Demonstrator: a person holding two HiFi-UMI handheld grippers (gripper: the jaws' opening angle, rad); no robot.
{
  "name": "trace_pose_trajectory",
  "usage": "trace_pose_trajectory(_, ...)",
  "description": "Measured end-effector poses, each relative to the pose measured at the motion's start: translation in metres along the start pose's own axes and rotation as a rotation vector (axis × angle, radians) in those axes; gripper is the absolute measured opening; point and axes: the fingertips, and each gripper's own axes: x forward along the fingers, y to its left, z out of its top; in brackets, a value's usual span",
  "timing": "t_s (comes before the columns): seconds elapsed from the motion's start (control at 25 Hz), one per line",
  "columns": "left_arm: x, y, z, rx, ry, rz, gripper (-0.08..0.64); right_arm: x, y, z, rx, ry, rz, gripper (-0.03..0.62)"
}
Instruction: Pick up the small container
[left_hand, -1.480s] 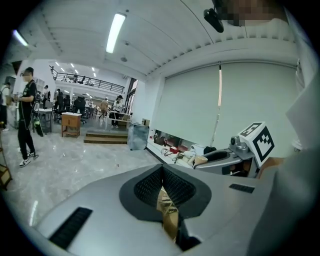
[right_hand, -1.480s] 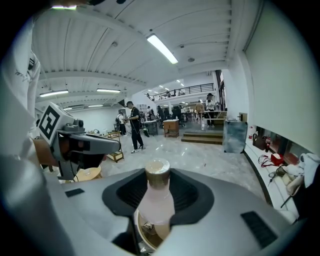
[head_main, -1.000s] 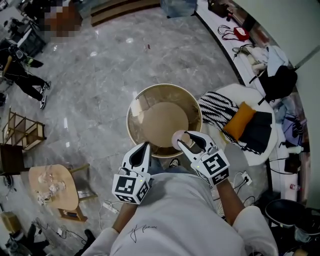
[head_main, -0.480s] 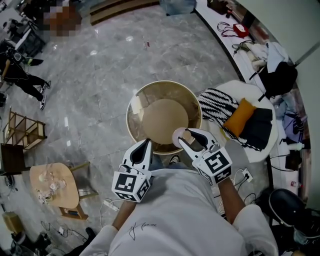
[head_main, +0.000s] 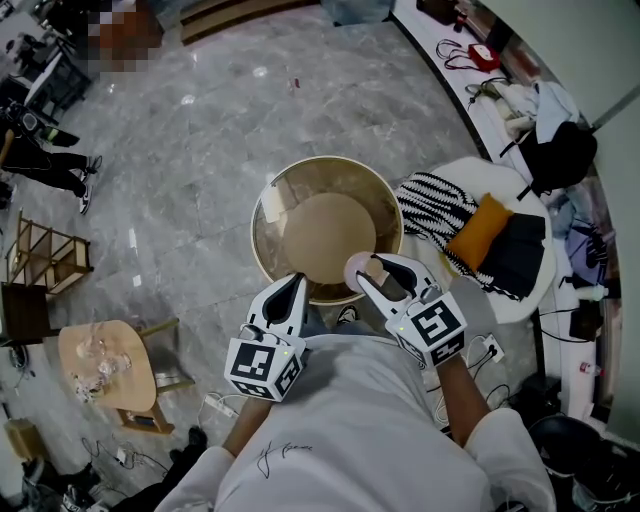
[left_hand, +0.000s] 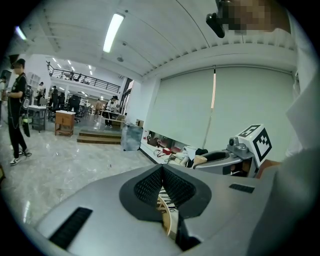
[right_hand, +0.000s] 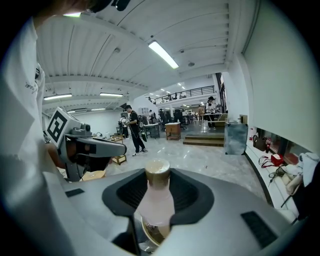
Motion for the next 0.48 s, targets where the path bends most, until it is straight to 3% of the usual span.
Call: trace_pose_trajectory(0.48,0.0025,-0.0018,-0.0018,-0.009,0.009,-0.004,0.017,-0.0007,-0.0013,-0.0013,0.001,0.009,0.004,0.147)
